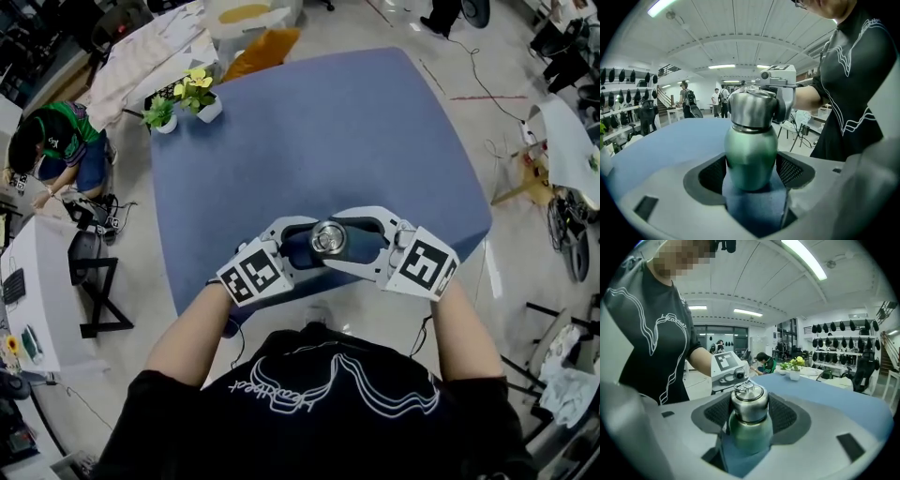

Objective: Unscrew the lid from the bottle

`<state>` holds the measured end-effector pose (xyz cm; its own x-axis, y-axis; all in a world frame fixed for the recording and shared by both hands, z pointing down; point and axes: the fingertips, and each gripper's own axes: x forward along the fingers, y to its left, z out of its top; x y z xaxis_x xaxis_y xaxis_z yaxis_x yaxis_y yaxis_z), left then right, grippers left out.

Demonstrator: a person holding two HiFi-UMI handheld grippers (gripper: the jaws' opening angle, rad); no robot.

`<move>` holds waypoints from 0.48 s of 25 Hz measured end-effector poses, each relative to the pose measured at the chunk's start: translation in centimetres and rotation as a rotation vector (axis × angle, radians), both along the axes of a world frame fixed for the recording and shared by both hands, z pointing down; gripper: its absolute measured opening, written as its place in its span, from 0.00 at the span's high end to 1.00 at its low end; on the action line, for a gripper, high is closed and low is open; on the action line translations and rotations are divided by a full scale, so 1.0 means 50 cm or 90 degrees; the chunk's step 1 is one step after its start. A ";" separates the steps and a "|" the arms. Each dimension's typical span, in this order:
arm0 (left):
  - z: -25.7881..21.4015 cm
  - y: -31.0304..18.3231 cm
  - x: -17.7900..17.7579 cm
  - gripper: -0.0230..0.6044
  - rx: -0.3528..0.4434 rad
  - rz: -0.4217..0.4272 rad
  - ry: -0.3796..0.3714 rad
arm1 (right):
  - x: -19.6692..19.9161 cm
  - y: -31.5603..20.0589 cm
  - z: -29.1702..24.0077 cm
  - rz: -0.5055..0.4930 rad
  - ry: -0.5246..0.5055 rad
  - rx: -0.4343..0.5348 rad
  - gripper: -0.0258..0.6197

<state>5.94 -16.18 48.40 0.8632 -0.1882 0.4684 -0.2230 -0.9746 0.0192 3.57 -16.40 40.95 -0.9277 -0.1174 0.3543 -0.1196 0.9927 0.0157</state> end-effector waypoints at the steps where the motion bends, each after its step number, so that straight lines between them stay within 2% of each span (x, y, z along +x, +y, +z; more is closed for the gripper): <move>1: 0.000 0.000 0.001 0.45 -0.001 0.003 -0.002 | 0.001 0.001 0.000 -0.020 0.006 -0.003 0.56; 7: -0.002 0.002 0.003 0.45 -0.002 0.013 -0.004 | 0.003 0.004 -0.001 -0.124 0.039 -0.027 0.56; 12: -0.001 -0.002 0.000 0.45 -0.001 0.015 -0.002 | 0.000 0.001 -0.001 -0.160 0.036 -0.045 0.56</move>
